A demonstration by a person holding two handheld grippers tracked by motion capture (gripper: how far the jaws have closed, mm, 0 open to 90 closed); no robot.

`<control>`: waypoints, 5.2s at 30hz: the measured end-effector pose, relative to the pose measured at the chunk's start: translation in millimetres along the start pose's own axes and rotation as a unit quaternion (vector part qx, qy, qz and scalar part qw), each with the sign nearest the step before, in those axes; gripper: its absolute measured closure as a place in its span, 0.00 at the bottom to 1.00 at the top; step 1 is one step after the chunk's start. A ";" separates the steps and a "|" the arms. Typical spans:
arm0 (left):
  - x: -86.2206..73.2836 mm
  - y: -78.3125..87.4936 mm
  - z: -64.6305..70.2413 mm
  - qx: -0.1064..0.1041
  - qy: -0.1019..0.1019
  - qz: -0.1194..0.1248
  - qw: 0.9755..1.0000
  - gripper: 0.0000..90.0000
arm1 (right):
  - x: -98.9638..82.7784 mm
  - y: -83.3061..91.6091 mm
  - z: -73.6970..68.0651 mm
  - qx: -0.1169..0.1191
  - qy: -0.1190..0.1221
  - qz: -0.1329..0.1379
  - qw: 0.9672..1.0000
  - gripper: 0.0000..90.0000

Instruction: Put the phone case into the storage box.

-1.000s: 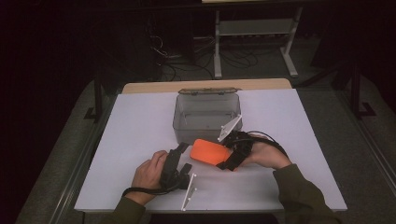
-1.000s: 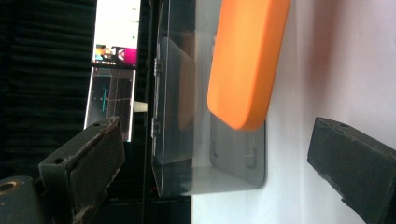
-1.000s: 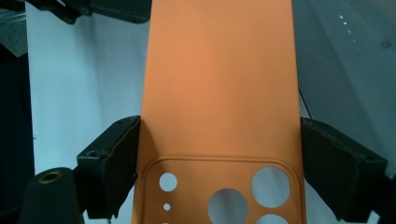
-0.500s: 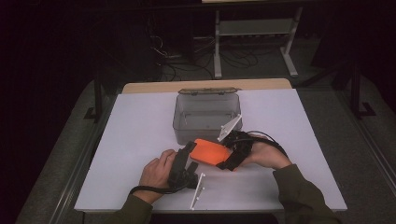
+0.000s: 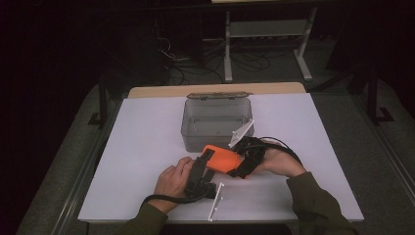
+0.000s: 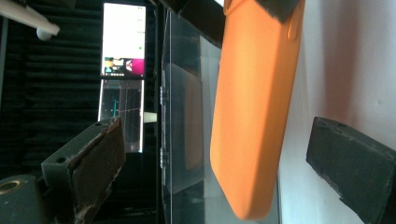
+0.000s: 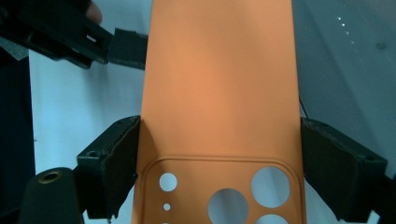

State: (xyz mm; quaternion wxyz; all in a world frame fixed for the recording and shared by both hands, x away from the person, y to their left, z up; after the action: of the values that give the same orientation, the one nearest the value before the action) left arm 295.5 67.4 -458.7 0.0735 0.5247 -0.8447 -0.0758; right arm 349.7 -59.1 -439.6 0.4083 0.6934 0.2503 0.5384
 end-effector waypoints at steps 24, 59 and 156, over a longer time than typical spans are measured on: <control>6.5 -7.9 2.5 0.020 -0.006 -0.008 1.000 0.18 | -0.7 0.4 0.7 -0.001 -0.007 0.000 1.000 0.17; 10.8 -7.0 8.6 0.019 -0.008 -0.008 1.000 0.49 | 0.0 -0.8 -0.2 0.002 -0.008 -0.002 1.000 0.17; 15.6 -0.6 12.7 -0.001 -0.030 0.013 0.999 0.89 | -0.1 8.7 2.6 0.047 -0.030 0.043 0.998 0.08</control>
State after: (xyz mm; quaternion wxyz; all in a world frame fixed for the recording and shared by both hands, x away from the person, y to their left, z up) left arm 286.5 53.7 -470.5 0.0499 0.5110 -0.8533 -0.0910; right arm 351.4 -64.7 -432.6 0.3592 0.7379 0.2332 0.5216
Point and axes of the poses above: each handheld gripper's, and its own axes: y roughly backward along the jaws, x roughly out of its top, z roughly to its right, the point moved 6 cm from there along -y, roughly forward along the jaws, and after that the axes turned 1 degree about x, right-handed, at the moved point
